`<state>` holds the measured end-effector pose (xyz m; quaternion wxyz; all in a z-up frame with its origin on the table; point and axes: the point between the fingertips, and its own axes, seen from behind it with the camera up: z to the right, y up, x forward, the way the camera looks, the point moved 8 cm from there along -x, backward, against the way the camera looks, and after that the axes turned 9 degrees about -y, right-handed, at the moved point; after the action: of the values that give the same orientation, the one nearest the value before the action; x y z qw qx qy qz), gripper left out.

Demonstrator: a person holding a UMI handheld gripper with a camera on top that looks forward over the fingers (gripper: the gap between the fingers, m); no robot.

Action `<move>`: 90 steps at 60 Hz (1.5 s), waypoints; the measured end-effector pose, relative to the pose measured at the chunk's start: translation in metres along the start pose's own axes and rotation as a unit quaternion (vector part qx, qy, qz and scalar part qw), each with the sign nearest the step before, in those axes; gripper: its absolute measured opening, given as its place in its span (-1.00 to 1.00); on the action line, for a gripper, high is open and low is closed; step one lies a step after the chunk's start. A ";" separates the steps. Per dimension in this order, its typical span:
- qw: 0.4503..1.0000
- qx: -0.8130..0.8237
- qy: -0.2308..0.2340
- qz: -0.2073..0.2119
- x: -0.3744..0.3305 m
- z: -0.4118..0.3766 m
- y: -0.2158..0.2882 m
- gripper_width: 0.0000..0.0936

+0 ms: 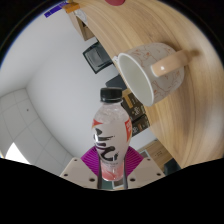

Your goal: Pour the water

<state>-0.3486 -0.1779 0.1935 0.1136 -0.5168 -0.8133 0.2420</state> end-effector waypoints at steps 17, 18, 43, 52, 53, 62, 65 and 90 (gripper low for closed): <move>0.959 -0.273 -0.068 0.018 -0.022 -0.055 0.004 -0.39; 0.951 -0.299 -0.071 0.026 -0.025 -0.062 0.007 -0.39; 0.588 -0.742 -0.227 0.229 -0.109 -0.121 0.190 -0.39; 0.535 -0.767 -0.267 0.232 -0.124 -0.095 0.247 -0.39; 0.534 -0.767 -0.270 0.232 -0.125 -0.091 0.252 -0.39; 0.525 -0.771 -0.292 0.212 -0.129 -0.060 0.279 -0.39; 0.523 -0.770 -0.299 0.209 -0.130 -0.052 0.287 -0.39; 0.514 -0.772 -0.315 0.203 -0.136 -0.044 0.283 0.52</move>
<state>-0.0470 -0.1892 0.0949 -0.6461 -0.4418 -0.5355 -0.3172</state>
